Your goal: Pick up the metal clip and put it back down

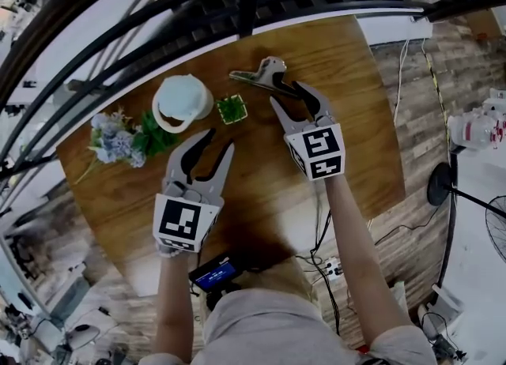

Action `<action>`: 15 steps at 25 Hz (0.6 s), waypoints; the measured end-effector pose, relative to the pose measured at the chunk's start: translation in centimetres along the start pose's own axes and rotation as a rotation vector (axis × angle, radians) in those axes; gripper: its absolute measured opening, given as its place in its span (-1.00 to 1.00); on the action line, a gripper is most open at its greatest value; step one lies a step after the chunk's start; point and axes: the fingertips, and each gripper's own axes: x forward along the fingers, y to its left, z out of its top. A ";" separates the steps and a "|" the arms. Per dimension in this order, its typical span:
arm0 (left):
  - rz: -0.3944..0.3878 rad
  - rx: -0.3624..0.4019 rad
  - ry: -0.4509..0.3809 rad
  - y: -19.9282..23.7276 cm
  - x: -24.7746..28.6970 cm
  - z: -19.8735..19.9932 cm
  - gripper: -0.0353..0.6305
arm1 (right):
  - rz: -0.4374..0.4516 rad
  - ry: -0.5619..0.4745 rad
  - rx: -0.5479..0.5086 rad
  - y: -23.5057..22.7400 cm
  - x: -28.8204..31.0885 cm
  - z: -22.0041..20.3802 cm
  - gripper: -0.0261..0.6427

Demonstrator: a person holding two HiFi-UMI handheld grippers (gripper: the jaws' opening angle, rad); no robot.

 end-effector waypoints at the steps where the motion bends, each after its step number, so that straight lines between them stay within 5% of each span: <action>1: 0.000 0.000 -0.001 0.1 0.1 0.0 -0.48 | -0.003 0.004 0.000 -0.2 0.4 -0.1 -0.28; 15: -0.011 -0.005 -0.005 0.3 0.8 0.2 -0.48 | 0.004 0.012 0.032 -2.8 4.5 0.1 -0.14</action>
